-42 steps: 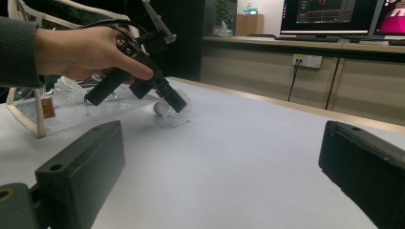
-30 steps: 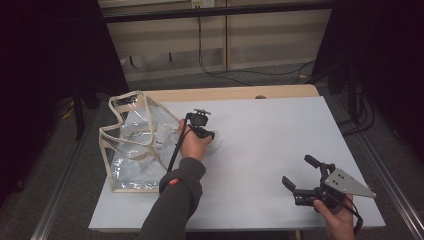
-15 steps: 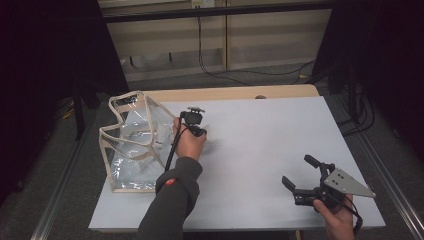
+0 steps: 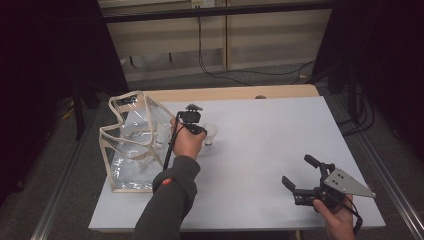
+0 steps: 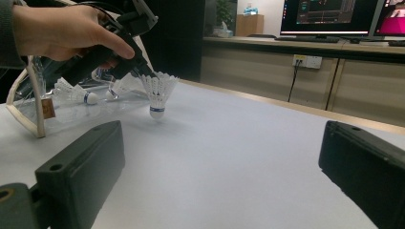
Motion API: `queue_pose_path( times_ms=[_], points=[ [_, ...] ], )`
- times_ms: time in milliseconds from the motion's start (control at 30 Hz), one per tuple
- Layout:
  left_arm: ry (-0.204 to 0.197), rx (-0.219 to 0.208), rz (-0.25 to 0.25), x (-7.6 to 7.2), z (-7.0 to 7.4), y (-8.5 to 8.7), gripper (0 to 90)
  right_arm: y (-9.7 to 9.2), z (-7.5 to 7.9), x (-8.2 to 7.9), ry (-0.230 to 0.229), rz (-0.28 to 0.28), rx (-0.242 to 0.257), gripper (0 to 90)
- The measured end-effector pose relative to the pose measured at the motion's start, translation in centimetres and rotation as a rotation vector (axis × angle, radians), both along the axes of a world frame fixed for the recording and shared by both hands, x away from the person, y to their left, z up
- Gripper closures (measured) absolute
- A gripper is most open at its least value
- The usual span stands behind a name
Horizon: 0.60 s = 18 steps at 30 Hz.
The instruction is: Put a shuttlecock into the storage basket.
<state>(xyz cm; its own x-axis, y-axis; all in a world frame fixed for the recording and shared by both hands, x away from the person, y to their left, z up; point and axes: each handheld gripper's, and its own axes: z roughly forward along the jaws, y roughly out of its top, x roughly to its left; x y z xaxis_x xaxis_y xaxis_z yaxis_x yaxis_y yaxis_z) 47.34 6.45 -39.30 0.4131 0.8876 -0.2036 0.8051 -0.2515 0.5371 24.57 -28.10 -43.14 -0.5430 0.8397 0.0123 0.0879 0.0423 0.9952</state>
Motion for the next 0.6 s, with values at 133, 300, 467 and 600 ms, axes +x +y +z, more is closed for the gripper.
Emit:
queue_pose_path(
  times_ms=[133, 300, 467, 600],
  points=[
    [0.010, -0.016, -0.003, -0.1, 0.4, 0.2, 89.6, 0.1, 0.0, 0.0, 0.002, 0.004, -0.002, 1.8],
    [0.021, -0.036, -0.010, -0.2, 1.1, 0.4, 89.6, 0.0, 0.0, 0.0, 0.000, 0.001, -0.003, 1.8],
    [0.024, -0.053, -0.018, -0.3, 2.1, 0.7, 89.6, 0.0, 0.0, 0.0, 0.001, 0.001, -0.001, 1.8],
    [0.025, -0.065, -0.023, -0.4, 2.8, 0.8, 89.6, 0.2, -0.1, 0.1, 0.002, 0.004, -0.006, 1.8]
  ],
)
